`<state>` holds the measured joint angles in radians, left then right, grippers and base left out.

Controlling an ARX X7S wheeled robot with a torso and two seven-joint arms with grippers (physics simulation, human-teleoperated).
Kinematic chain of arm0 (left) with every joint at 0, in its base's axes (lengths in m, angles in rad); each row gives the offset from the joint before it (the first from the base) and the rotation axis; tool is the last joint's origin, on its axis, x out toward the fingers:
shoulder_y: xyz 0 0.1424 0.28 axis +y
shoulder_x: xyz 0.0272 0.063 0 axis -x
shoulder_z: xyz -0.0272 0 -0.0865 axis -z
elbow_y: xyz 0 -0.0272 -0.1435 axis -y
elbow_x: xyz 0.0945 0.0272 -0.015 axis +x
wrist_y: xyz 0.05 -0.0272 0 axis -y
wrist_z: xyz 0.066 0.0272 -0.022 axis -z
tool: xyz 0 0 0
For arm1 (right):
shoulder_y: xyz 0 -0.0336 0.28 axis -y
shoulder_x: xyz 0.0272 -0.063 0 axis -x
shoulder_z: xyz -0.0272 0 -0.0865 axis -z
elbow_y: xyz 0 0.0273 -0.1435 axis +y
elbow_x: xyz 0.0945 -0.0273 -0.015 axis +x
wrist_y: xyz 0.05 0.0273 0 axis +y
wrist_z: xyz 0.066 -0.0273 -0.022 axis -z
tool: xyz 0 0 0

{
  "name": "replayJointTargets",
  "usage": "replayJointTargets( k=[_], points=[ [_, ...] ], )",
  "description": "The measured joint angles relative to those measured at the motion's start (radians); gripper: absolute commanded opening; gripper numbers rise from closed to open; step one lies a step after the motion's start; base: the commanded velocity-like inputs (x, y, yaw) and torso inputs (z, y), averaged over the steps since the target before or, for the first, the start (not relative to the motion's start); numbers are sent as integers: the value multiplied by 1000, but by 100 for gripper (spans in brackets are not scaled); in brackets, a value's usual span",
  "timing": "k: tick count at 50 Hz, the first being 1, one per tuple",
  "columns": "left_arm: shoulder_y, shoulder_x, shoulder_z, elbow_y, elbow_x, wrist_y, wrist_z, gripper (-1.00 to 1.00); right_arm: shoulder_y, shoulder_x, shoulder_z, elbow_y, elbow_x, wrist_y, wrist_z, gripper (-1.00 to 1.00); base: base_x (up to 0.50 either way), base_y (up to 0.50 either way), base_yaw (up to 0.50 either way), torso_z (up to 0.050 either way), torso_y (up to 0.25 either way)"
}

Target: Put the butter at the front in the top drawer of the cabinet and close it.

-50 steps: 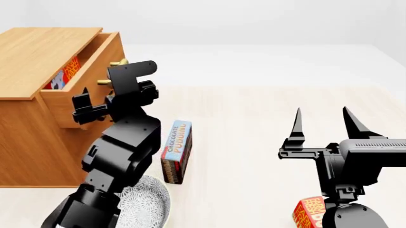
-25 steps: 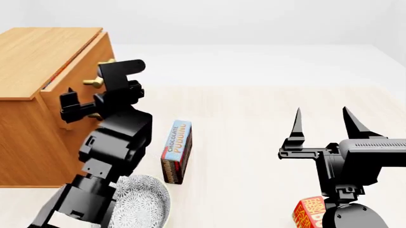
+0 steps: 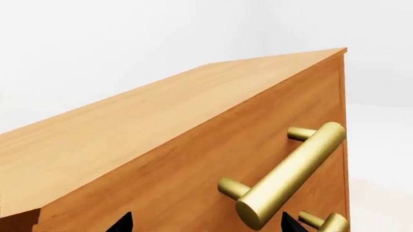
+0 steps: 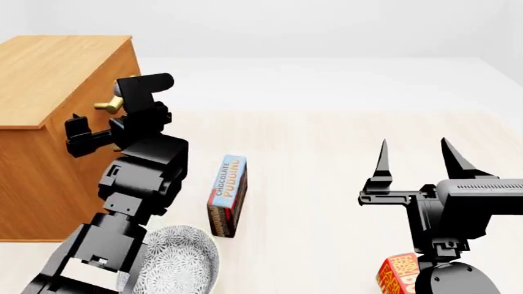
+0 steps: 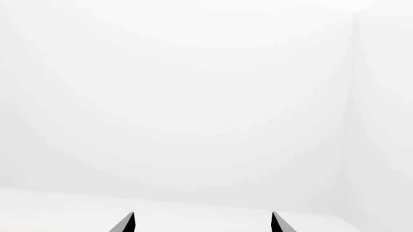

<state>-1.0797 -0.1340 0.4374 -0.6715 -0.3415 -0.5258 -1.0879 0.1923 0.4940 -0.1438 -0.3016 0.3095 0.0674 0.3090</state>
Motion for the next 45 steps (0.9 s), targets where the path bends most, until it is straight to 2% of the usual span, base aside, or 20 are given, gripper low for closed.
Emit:
replayJointTargets(
  k=[13, 33, 45],
  points=[
    [10, -7, 0, 32, -8, -16, -13, 100, 0, 1, -1, 0, 0, 0, 1, 100, 0, 0, 0, 0, 0],
    [182, -87, 20, 498, -92, -200, -23, 100, 1, 5, -5, 1, 1, -3, 0, 100, 0, 0, 0, 0, 0],
    [275, -151, 43, 716, -151, -166, 75, 100, 47, -27, -36, 30, -19, 9, 9, 100, 0, 0, 0, 0, 0]
  ],
)
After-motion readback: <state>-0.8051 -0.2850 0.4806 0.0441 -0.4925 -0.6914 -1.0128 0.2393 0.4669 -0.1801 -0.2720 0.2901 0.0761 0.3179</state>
